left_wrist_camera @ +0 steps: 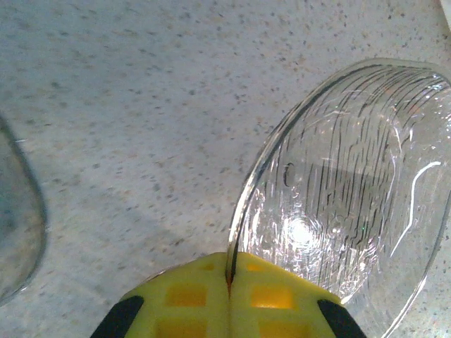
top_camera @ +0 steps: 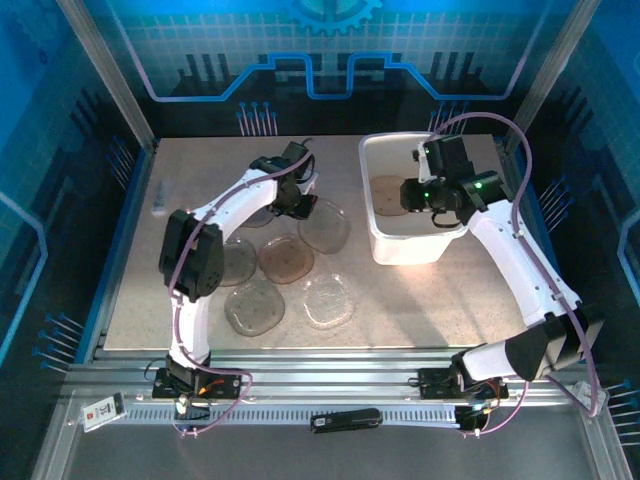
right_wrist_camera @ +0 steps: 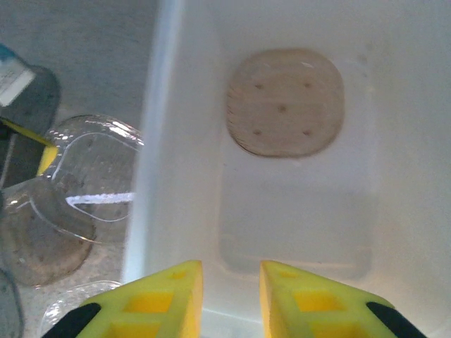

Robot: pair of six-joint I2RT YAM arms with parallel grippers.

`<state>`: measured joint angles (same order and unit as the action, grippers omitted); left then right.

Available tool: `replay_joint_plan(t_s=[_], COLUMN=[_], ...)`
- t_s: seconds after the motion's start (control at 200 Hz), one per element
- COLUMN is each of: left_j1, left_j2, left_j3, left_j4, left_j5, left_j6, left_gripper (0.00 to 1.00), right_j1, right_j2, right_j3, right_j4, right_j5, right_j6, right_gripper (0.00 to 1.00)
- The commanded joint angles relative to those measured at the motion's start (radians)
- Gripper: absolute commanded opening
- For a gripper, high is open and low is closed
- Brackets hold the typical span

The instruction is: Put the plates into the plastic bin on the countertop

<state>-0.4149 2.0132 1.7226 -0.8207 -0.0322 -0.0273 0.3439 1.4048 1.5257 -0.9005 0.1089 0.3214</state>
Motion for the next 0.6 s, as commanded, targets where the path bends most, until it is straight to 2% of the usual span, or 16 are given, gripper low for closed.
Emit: replay_joint_plan(t_s=[0.0,0.13,0.22,0.41,0.595], left_j1=[0.022,0.059,0.074,0.075,0.06], left_j2=[-0.115,-0.2,-0.257,-0.312,-0.357], left_j3=[-0.037,-0.038,-0.032,0.045,0.045], left_j4=[0.039,0.028,0.055,0.075,0.13], left_j5=[-0.047,-0.057,-0.015,0.049,0.116], left_j6=[-0.037,-0.113,-0.165,-0.258,-0.349], left_gripper=[0.01,0.0,0.0,0.0,0.0], right_j1=[0.028,0.033,0.039,0.048,0.048], right_j2=[0.021,0.045,0.069,0.094,0.105], right_j3=[0.075,0.111,0.145,0.179,0.178], right_j4=[0.008,0.045,0.06,0.097,0.125], right_j5=[-0.013,-0.075,-0.131,-0.194,-0.249], right_j6=[-0.038,-0.013,-0.01,0.016,0.039], right_gripper=[0.29,0.3,0.37,0.43,0.5])
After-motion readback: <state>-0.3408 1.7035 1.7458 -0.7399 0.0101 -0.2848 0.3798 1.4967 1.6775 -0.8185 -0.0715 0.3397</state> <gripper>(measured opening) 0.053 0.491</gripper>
